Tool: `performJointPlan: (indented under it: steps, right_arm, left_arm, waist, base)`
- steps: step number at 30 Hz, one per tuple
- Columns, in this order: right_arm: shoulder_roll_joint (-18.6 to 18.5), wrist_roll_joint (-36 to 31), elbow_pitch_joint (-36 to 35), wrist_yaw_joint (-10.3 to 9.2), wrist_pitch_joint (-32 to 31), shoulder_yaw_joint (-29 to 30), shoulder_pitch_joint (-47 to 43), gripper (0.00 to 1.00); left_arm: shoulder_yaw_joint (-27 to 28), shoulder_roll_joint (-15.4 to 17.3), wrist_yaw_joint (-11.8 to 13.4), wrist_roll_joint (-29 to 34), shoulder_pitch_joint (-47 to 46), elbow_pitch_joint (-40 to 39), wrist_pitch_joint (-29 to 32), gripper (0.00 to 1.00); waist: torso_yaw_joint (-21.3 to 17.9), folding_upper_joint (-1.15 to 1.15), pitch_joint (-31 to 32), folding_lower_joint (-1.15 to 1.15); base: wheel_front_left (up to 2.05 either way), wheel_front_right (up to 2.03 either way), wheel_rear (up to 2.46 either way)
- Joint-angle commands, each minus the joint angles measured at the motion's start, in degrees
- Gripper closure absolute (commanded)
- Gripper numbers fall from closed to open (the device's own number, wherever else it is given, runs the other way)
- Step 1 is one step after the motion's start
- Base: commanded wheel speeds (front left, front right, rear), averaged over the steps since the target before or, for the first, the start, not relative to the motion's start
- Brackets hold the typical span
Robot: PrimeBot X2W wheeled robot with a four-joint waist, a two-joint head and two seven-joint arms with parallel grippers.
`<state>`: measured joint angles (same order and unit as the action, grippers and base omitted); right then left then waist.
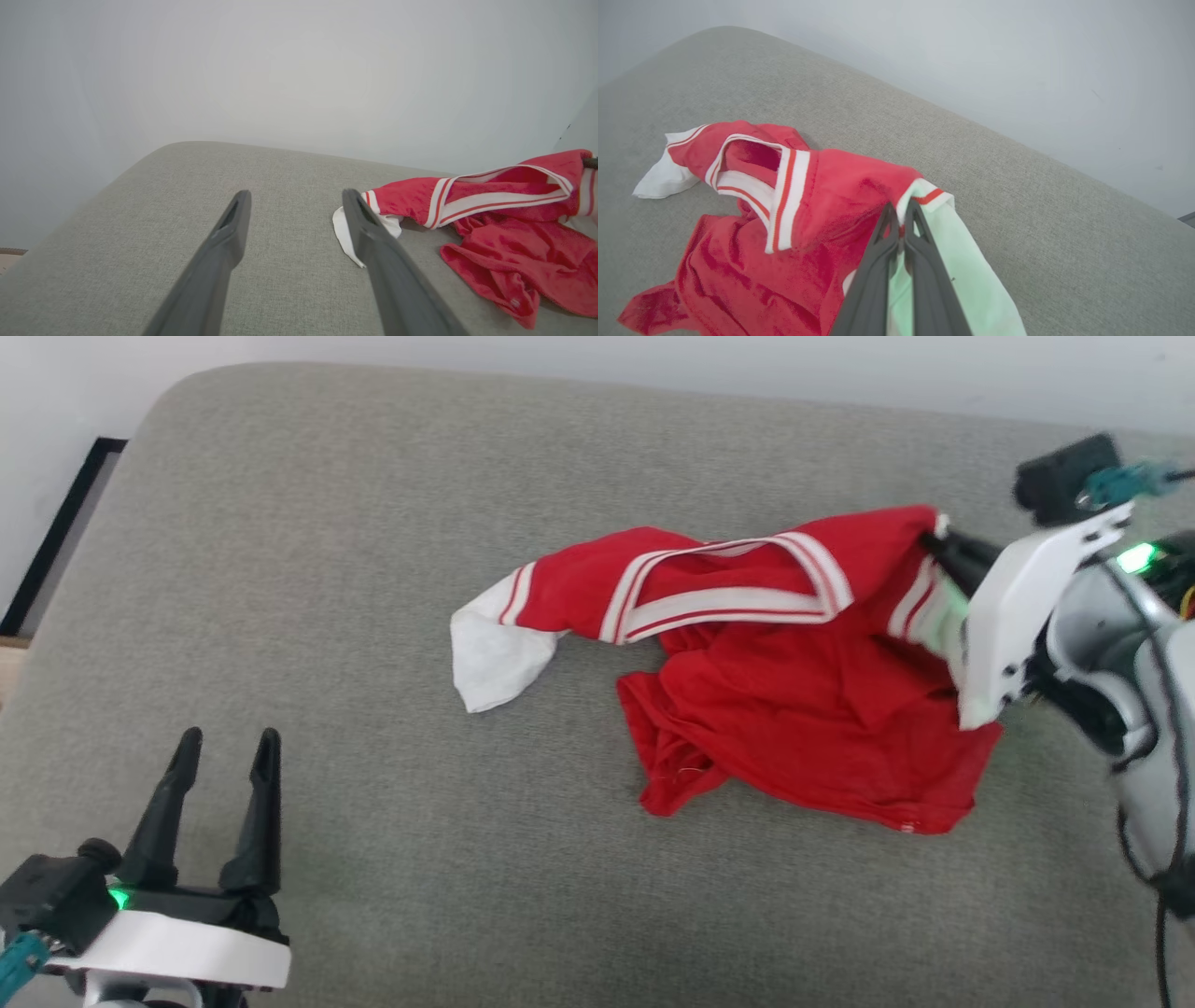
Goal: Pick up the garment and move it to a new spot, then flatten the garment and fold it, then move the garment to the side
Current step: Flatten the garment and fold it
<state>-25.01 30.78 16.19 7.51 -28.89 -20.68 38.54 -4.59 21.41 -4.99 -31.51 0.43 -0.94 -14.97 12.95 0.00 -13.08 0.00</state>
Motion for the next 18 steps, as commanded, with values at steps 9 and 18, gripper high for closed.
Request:
performJointPlan:
  steps: [9, 18]
  right_arm:
    - [0.59, -5.09, 21.01, -0.04, 9.02, 3.27, 11.49, 0.97]
    - [4.79, -10.39, 35.97, -0.04, 14.29, 1.71, 19.22, 0.0]
  left_arm:
    - [-1.15, -2.0, -1.8, 2.03, -2.02, 1.78, -0.28, 0.0]
    - [-0.85, -2.26, -2.31, 2.29, -2.54, 2.64, -0.28, 0.0]
  waist:
    - [4.3, 0.0, -0.49, 0.0]
    - [4.25, 0.0, -0.93, 0.0]
  base:
    - [0.0, 0.0, 0.0]
    - [0.0, 0.0, 0.0]
